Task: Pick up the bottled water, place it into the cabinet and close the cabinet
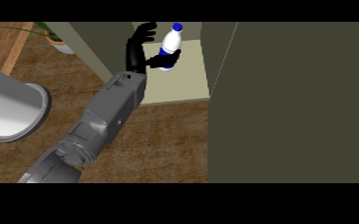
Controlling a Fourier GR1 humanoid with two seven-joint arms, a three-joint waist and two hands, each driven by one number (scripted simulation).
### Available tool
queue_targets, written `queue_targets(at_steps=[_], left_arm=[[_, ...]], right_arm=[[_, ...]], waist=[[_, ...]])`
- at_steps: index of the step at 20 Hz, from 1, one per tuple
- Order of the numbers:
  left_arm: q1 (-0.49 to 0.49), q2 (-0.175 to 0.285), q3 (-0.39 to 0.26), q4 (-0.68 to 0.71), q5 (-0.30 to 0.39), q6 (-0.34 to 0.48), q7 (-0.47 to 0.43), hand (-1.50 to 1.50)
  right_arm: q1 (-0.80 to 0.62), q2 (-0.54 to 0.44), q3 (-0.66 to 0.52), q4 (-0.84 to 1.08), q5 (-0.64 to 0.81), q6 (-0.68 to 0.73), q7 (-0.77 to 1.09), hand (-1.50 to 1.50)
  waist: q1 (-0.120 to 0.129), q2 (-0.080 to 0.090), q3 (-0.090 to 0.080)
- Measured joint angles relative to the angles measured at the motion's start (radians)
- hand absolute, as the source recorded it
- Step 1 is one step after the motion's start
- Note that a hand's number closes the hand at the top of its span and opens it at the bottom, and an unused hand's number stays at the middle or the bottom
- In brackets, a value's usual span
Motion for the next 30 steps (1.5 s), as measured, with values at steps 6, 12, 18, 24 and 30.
queue_targets(at_steps=[6,12,18,24,30], left_arm=[[-0.050,-0.001,-0.006,0.052,-0.026,0.053,-0.016,-1.50],[-0.083,0.000,0.012,0.037,-0.018,-0.038,-0.034,-1.50],[-0.100,-0.009,0.067,-0.023,0.025,-0.157,-0.111,-1.50],[-0.094,-0.023,0.099,-0.042,0.038,-0.255,-0.152,-1.50],[-0.018,-0.045,0.074,-0.125,0.052,-0.268,-0.173,-1.50]], right_arm=[[-0.004,-0.011,-0.005,0.002,-0.008,0.017,-0.001,-1.50],[0.007,-0.004,0.014,0.007,-0.014,0.027,0.000,-1.50],[0.010,-0.011,0.009,0.007,-0.020,0.038,0.001,-1.50],[0.027,-0.003,0.015,0.004,-0.026,0.038,0.008,-1.50],[0.014,0.006,0.033,-0.003,-0.030,0.014,0.052,-1.50]], waist=[[-0.009,0.004,0.000],[-0.005,0.002,-0.001],[0.013,-0.005,-0.001],[0.038,-0.016,0.000],[0.062,-0.029,0.001]])
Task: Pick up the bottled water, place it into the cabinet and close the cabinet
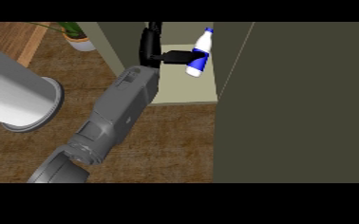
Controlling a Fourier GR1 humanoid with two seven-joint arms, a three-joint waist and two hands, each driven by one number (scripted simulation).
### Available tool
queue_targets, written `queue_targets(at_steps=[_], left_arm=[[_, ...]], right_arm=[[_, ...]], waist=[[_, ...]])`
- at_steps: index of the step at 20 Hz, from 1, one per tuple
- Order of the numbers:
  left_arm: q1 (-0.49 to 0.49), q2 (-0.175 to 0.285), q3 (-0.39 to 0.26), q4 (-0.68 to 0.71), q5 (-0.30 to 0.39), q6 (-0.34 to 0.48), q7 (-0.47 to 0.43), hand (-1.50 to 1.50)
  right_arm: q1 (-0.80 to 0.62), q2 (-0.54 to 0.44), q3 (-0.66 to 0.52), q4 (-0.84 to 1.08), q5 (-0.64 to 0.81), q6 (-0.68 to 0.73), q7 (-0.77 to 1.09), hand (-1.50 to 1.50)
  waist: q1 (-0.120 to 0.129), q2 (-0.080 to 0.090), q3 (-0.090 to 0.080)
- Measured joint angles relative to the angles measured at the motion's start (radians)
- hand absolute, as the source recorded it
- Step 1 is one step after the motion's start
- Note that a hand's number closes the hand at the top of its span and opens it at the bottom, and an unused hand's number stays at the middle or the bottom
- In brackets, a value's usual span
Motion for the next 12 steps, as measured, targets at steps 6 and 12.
queue_targets(at_steps=[6,12], left_arm=[[0.107,-0.005,-0.061,-0.138,0.026,-0.032,0.029,-1.50],[0.278,-0.006,-0.171,-0.356,0.079,-0.089,0.056,-1.50]], right_arm=[[0.018,0.004,0.009,-0.009,-0.005,-0.011,0.014,-1.50],[0.026,0.017,0.040,-0.007,0.002,-0.023,0.014,-1.50]], waist=[[0.018,-0.010,0.000],[0.028,-0.014,0.000]])
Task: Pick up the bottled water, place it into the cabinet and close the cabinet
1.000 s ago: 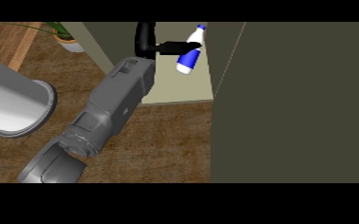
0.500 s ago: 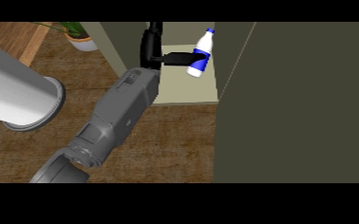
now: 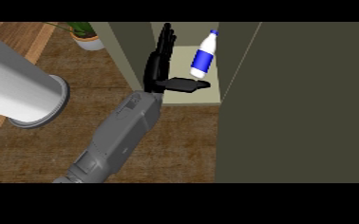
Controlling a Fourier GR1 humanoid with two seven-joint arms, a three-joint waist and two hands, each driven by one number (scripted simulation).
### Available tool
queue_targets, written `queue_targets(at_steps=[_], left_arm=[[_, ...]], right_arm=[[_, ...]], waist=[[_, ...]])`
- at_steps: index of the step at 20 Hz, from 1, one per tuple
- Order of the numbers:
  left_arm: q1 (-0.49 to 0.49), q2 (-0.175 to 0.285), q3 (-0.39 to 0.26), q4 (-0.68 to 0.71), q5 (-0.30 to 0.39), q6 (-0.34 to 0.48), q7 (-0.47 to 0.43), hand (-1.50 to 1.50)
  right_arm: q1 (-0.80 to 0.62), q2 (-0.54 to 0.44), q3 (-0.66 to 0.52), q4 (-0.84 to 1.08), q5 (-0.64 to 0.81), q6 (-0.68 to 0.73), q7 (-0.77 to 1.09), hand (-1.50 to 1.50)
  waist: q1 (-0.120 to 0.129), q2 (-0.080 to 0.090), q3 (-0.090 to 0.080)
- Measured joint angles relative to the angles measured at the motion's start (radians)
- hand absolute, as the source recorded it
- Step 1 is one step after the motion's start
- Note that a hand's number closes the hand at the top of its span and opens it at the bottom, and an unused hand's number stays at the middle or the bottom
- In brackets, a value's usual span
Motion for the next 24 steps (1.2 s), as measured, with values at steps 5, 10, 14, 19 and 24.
queue_targets(at_steps=[5,10,14,19,24], left_arm=[[0.135,0.000,-0.082,-0.191,0.016,-0.028,0.007,-1.50],[0.288,0.019,-0.159,-0.420,-0.006,-0.015,0.042,-1.50],[0.406,0.067,-0.201,-0.577,-0.014,-0.024,0.074,1.50],[0.531,0.133,-0.232,-0.730,-0.010,-0.032,0.117,1.50],[0.650,0.230,-0.215,-0.865,-0.002,-0.045,0.132,-1.50]], right_arm=[[0.001,0.008,0.027,-0.002,0.008,-0.014,0.000,-1.50],[-0.001,0.008,0.040,-0.004,0.025,-0.029,0.001,-1.50],[0.005,-0.025,0.060,-0.010,0.042,0.001,-0.013,-1.50],[0.002,-0.108,0.068,-0.018,0.073,0.075,-0.024,1.50],[0.030,-0.181,0.114,-0.052,0.124,0.155,-0.036,1.50]], waist=[[0.007,0.000,0.000],[0.017,-0.002,0.000],[0.019,-0.002,0.000],[0.019,-0.001,0.000],[0.014,-0.002,0.000]])
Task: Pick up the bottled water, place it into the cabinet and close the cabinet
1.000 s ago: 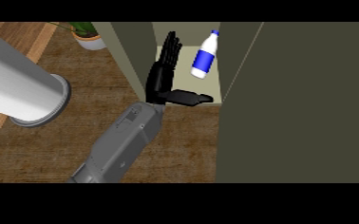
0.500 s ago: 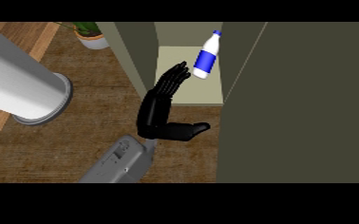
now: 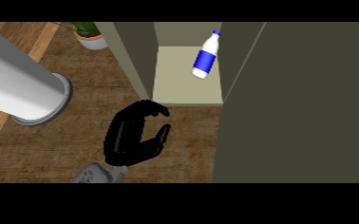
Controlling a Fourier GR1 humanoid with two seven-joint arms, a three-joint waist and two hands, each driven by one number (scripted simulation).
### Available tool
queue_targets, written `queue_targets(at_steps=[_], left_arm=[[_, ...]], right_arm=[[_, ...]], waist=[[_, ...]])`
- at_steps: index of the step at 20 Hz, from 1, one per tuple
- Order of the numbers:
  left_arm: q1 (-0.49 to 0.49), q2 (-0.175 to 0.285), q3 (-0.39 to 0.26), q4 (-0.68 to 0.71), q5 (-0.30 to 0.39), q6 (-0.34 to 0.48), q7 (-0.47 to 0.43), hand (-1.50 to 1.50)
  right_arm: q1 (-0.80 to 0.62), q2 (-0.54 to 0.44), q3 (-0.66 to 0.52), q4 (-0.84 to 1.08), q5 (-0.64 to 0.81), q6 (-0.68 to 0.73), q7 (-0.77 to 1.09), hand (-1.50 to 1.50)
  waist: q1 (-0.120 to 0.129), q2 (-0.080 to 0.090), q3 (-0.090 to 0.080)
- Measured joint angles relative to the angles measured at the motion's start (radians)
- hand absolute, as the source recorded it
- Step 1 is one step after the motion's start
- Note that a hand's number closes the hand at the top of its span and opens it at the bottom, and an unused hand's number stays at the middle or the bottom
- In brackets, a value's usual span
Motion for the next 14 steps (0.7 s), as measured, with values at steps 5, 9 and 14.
queue_targets(at_steps=[5,9,14], left_arm=[[0.123,0.088,0.039,-0.141,0.018,0.002,0.001,-1.50],[0.205,0.154,0.101,-0.213,0.068,-0.033,0.001,-1.50],[0.312,0.209,0.153,-0.285,0.132,-0.083,-0.009,-1.50]], right_arm=[[0.004,-0.039,0.067,-0.025,0.047,0.050,-0.028,1.50],[0.020,-0.059,0.159,-0.028,0.065,0.077,-0.028,1.50],[0.004,-0.091,0.268,-0.031,0.083,0.093,0.005,1.50]], waist=[[-0.001,-0.003,-0.001],[-0.006,-0.003,-0.002],[0.000,-0.007,-0.004]])
